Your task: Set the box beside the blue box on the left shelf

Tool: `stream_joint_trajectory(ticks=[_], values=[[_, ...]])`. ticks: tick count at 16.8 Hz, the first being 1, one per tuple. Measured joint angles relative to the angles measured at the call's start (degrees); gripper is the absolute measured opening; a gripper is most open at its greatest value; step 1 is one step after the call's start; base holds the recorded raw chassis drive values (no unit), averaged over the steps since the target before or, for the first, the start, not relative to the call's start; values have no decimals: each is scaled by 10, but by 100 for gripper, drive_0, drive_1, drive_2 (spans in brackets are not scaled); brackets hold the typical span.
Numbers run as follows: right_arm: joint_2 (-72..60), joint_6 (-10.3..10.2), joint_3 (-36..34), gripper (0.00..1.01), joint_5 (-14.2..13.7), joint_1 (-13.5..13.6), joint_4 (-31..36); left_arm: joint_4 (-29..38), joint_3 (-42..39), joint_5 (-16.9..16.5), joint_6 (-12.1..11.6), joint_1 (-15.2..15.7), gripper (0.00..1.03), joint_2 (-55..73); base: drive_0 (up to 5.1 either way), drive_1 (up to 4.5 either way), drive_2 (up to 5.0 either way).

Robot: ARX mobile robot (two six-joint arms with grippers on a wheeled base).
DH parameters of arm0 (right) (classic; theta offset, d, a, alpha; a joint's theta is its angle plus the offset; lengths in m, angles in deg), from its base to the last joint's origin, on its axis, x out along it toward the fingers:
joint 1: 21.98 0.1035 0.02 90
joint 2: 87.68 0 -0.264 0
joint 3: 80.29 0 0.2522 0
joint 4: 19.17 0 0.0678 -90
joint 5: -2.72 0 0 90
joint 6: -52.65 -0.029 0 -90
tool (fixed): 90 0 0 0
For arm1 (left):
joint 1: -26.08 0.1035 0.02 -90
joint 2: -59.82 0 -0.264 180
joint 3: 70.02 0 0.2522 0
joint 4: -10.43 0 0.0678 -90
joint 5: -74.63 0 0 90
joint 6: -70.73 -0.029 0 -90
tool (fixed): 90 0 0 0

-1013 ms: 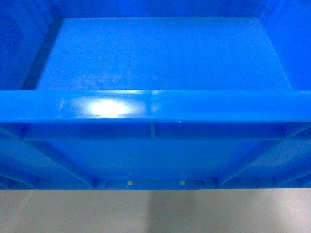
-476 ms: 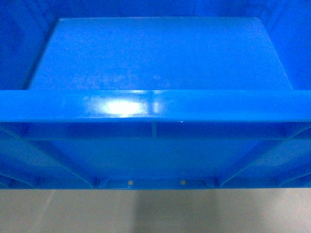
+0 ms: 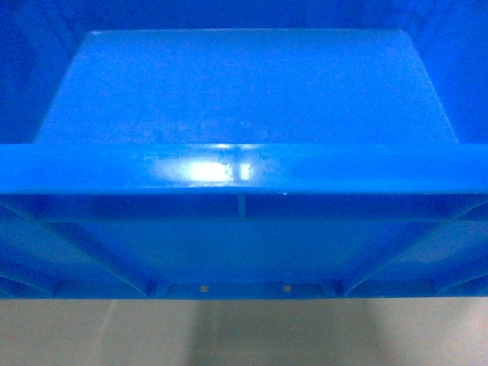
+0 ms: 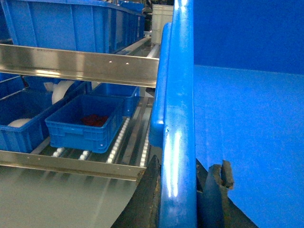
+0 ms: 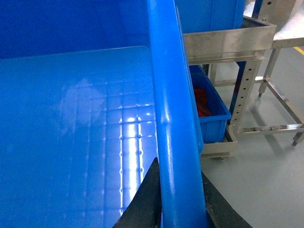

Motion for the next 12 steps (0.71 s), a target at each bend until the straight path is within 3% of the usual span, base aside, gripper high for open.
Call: stream_joint_trajectory(ticks=[8,12], values=[[1,0,0,10,0,0,2,2,0,0,0,0,10,0,-497,248,248],[0,-1,0,10,1,0,2,1,0,-1,0,2,10,-1,0,0,0]])
